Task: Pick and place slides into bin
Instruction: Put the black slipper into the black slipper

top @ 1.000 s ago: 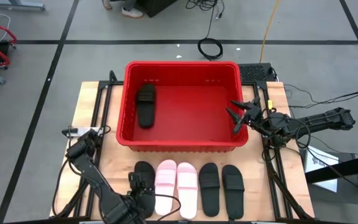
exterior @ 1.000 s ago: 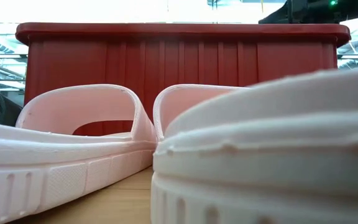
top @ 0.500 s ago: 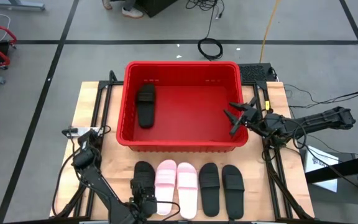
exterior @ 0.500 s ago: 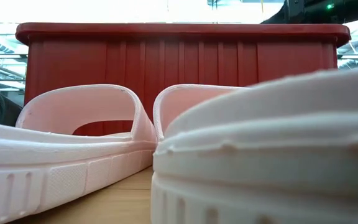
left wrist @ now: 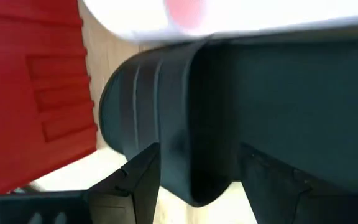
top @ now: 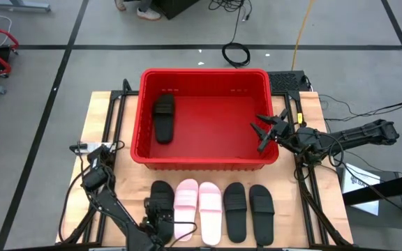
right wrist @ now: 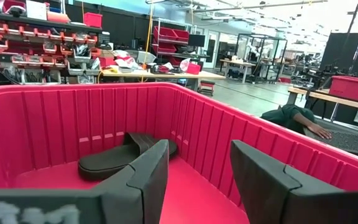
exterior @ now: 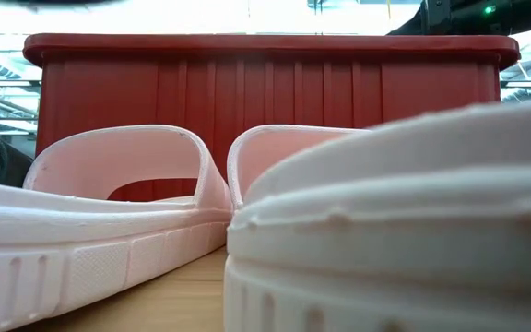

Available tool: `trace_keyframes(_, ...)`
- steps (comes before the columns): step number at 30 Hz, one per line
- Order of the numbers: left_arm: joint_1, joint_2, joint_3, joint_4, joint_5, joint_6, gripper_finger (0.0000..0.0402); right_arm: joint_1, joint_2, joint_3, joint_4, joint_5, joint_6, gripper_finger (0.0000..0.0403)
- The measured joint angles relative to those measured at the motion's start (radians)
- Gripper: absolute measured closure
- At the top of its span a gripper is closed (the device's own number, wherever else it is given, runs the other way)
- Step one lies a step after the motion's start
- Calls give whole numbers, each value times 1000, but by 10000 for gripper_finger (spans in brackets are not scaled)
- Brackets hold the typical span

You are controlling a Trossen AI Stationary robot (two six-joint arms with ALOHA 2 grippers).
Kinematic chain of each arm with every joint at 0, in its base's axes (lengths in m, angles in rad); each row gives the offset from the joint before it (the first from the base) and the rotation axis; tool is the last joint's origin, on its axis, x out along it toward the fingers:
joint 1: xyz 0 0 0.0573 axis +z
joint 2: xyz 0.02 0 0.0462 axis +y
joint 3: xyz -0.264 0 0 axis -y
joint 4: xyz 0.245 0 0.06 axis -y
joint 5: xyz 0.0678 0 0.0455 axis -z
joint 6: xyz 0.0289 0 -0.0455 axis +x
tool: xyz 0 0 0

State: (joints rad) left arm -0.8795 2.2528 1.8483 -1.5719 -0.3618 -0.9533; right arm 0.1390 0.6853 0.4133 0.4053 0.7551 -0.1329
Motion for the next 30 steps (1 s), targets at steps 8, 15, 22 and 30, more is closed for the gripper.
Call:
trace_keyframes(8,1,0,-25,1,-25,-26,197,0,0,0,0,0,15,238)
trace_keyframes(15,18,0,-25,1,-73,-25,197,0,0,0,0,0,16,238)
trace_keyframes(22,36,0,-34,2,-108,-22,197,0,0,0,-1,-1,16,238)
trace_keyframes(30,58,0,-126,0,-45,-32,197,0,0,0,-1,-1,16,238)
